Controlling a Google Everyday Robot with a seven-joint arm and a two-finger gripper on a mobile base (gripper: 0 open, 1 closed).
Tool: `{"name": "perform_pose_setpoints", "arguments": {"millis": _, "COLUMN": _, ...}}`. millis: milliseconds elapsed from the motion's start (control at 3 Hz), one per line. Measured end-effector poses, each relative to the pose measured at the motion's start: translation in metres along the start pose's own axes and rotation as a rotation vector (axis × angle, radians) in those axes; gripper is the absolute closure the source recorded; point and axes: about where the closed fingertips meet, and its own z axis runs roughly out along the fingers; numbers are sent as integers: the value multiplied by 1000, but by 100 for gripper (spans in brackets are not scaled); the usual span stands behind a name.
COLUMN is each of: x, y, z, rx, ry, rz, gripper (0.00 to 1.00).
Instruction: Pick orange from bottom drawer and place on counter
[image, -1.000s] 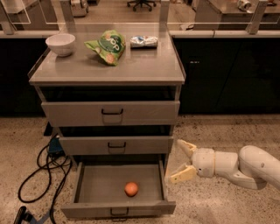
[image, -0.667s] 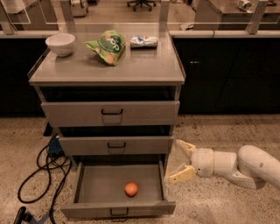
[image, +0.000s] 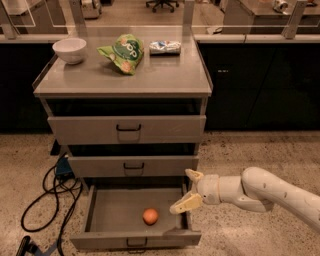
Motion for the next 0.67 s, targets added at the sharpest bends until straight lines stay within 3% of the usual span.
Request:
{"name": "perform_pose_setpoints", "arguments": {"millis": 333, "x": 42, "y": -19, "z": 67, "rx": 40, "ry": 104, "rz": 31, "gripper": 0}}
{"name": "perform_pose_setpoints", "arguments": {"millis": 667, "x": 38, "y": -34, "z": 79, "rx": 96, "ry": 114, "rz": 16, "gripper": 0}}
